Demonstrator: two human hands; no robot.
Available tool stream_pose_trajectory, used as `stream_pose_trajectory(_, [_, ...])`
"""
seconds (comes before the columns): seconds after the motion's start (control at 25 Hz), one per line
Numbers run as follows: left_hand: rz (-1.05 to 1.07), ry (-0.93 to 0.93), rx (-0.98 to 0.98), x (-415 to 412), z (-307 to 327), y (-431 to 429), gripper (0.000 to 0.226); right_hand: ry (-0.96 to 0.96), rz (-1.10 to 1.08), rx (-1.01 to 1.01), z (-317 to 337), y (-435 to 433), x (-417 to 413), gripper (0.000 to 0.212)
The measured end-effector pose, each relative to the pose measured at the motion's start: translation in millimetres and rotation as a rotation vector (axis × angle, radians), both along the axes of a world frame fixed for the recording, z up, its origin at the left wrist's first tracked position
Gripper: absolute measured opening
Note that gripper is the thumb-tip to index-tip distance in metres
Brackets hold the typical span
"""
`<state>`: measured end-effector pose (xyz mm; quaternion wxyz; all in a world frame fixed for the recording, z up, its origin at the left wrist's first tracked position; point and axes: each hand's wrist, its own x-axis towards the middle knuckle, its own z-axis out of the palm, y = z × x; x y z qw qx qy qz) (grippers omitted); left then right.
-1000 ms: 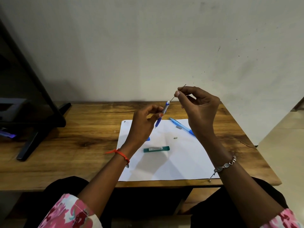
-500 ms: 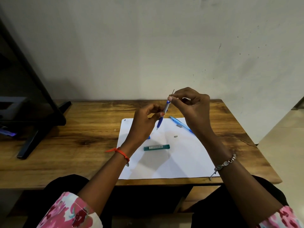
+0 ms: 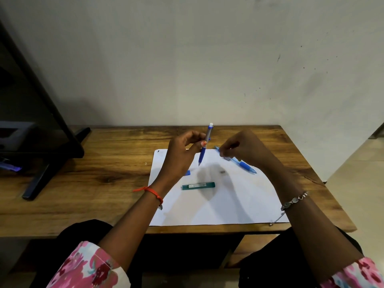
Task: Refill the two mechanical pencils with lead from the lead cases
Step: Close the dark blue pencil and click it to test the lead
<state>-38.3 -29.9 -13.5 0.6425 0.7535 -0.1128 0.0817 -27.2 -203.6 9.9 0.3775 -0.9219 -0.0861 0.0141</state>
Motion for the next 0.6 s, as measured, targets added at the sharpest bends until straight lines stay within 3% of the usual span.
stream_pose_trajectory(0.12, [-0.006, 0.009, -0.022, 0.7, 0.2, -0.3, 0.022, 0.154, 0.114, -0.33, -16.1, 2.1, 1.7, 0.022])
stream_pose_trajectory(0.36, [0.0, -0.001, -0.02, 1.5, 0.1, -0.1, 0.016, 0.216, 0.136, -0.377, -19.6, 8.8, 2.0, 0.018])
stream_pose_trajectory(0.44, [-0.005, -0.008, -0.018, 2.2, -0.6, 0.1, 0.016, 0.116, 0.093, -0.2, -13.4, 6.1, -0.1, 0.009])
stream_pose_trajectory(0.6, [-0.011, -0.014, -0.014, 1.4, 0.0, -0.9, 0.015, -0.075, -0.048, 0.651, 11.6, 4.1, -4.4, 0.013])
